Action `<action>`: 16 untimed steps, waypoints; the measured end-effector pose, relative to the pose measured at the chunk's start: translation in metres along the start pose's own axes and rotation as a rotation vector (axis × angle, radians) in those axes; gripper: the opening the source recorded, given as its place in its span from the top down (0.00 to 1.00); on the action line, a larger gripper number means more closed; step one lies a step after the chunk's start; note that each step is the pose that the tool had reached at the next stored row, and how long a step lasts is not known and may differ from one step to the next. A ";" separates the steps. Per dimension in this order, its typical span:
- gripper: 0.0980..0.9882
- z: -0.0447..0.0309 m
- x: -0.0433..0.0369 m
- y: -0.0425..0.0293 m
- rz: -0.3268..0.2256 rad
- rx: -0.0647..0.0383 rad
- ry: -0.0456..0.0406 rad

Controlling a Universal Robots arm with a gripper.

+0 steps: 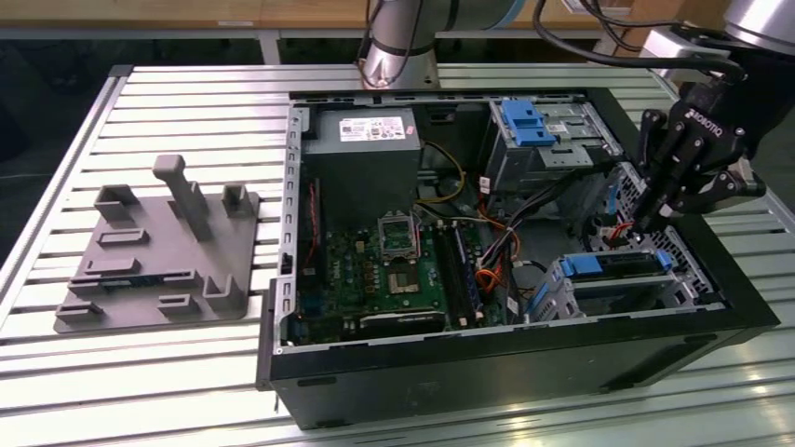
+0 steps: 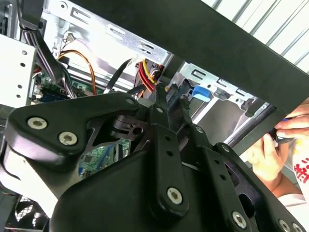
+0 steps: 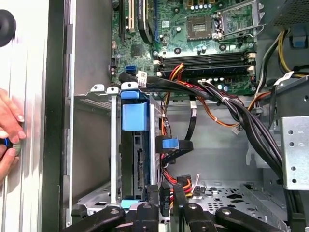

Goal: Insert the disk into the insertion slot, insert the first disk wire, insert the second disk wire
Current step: 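Insert the first disk wire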

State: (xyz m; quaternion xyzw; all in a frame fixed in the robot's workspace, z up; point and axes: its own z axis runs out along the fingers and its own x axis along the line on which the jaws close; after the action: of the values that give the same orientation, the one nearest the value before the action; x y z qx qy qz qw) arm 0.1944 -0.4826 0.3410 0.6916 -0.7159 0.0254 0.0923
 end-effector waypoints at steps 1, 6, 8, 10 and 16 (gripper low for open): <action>0.81 0.0003 -0.0006 0.0000 -0.003 0.001 0.0011; 0.81 0.0003 -0.0031 0.0000 -0.007 0.002 0.0055; 0.81 0.0007 -0.0035 0.0000 -0.009 0.002 0.0062; 0.81 0.0010 -0.0039 -0.0002 -0.011 0.002 0.0073; 0.81 0.0020 -0.0052 -0.0003 -0.021 0.004 0.0112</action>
State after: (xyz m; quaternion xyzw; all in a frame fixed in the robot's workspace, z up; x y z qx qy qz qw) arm 0.1947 -0.4779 0.3381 0.6991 -0.7080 0.0297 0.0951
